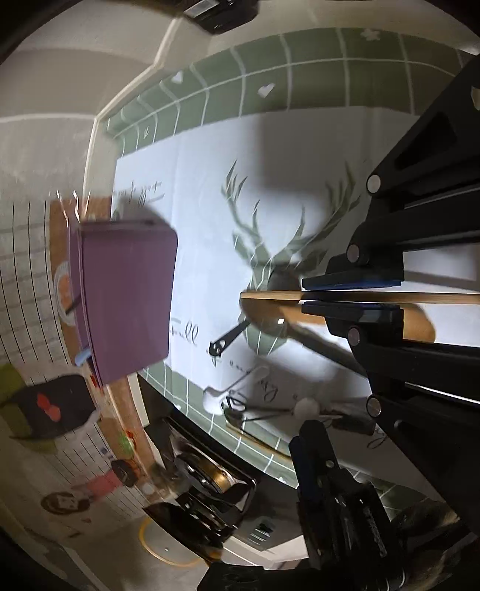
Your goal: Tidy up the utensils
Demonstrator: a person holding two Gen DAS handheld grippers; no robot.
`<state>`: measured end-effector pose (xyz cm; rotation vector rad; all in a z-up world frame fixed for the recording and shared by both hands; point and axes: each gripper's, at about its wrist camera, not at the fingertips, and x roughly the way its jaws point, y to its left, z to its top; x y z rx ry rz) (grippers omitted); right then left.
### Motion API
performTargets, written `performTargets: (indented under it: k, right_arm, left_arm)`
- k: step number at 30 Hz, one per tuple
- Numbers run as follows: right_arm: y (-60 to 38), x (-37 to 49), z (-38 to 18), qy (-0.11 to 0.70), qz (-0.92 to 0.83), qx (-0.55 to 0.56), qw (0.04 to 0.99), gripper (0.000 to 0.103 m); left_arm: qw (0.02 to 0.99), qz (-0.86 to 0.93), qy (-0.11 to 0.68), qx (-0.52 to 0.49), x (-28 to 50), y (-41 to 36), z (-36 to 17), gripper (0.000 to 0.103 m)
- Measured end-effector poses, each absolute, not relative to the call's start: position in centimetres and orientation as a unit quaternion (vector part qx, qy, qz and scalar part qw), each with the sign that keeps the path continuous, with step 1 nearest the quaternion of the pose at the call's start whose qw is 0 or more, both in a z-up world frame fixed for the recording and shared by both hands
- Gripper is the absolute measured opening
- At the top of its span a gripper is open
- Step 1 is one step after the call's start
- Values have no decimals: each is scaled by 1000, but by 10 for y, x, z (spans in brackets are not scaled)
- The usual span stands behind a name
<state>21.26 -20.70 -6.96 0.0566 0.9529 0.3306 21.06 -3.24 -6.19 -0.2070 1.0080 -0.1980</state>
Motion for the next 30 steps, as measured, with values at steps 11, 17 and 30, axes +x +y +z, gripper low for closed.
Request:
performTargets:
  k: [11, 17, 30]
  right_arm:
    - [-210, 192, -66, 448, 146, 22, 882, 6]
    - [-212, 187, -54, 430, 157, 20, 889, 6]
    - [-200, 194, -72, 464, 212, -43, 859, 10]
  left_arm:
    - [866, -34, 495, -57, 219, -50, -80, 31]
    - [869, -69, 487, -51, 203, -35, -71, 23]
    - [890, -119, 433, -76, 160, 25, 5, 23]
